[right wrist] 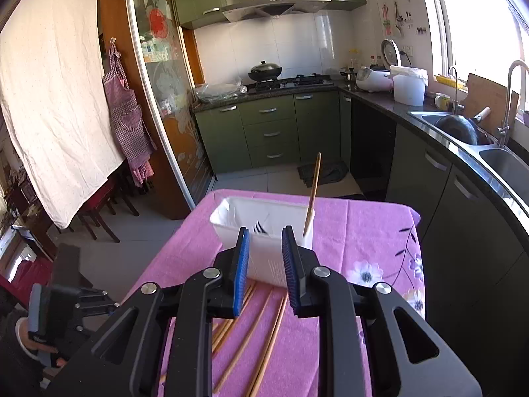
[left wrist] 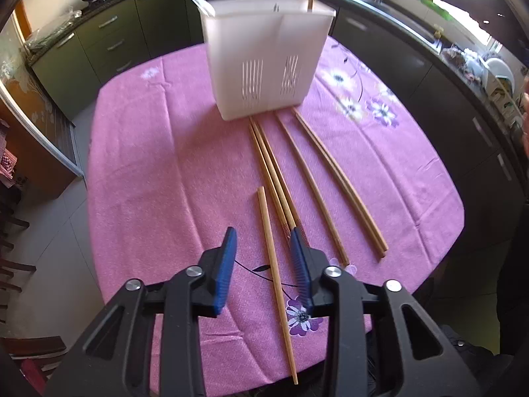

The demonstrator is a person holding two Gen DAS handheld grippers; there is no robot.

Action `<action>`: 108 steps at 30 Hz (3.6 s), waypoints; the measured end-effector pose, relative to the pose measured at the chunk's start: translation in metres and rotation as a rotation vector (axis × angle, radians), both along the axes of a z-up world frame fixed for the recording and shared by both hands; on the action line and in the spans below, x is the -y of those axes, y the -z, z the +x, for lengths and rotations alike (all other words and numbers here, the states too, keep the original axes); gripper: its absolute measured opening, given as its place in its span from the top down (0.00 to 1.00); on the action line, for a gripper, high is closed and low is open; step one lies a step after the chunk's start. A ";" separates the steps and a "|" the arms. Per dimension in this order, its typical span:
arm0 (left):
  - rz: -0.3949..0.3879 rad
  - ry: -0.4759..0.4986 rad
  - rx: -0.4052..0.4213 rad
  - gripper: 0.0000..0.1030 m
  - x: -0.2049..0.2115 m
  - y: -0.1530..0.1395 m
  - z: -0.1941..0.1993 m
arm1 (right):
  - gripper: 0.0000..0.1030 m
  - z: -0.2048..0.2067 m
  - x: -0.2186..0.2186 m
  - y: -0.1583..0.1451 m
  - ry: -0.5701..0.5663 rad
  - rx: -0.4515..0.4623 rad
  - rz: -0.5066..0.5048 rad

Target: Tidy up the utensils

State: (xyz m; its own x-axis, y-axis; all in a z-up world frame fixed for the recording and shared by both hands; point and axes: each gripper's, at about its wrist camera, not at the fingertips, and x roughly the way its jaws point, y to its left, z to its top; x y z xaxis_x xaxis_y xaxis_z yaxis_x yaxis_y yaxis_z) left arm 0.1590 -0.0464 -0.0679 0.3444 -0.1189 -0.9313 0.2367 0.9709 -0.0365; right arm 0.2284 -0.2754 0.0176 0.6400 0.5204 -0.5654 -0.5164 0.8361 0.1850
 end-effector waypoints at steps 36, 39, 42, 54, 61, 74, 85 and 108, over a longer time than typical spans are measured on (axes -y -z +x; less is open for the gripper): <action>0.021 -0.055 0.006 0.93 0.001 -0.044 0.038 | 0.71 -0.033 0.100 0.121 0.096 -0.275 0.093; 0.015 -0.058 0.086 0.93 -0.001 -0.084 0.036 | 0.71 -0.033 0.100 0.124 0.097 -0.281 0.099; 0.011 -0.056 0.124 0.93 -0.001 -0.104 0.037 | 0.71 -0.034 0.101 0.127 0.096 -0.287 0.102; -0.074 -0.038 0.212 0.93 0.015 -0.174 0.061 | 0.71 -0.034 0.115 0.135 0.121 -0.309 0.112; -0.051 -0.079 0.418 0.93 0.026 -0.261 0.075 | 0.69 -0.029 0.119 0.144 0.125 -0.327 0.121; 0.005 -0.145 0.264 0.93 0.028 -0.181 0.147 | 0.69 -0.023 0.108 0.146 0.102 -0.339 0.099; -0.031 -0.095 0.256 0.72 0.014 -0.158 0.099 | 0.67 0.008 0.034 0.142 -0.007 -0.343 -0.005; -0.004 -0.096 -0.223 0.76 0.017 0.082 0.109 | 0.67 0.031 0.019 0.169 0.010 -0.413 -0.099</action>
State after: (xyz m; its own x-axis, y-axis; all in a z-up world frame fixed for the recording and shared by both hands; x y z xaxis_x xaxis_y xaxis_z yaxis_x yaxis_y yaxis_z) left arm 0.2683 -0.0634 -0.1497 0.1403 -0.0994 -0.9851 0.1285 0.9884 -0.0814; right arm 0.2593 -0.2947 -0.1510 0.3536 0.4458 -0.8223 -0.4074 0.8648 0.2936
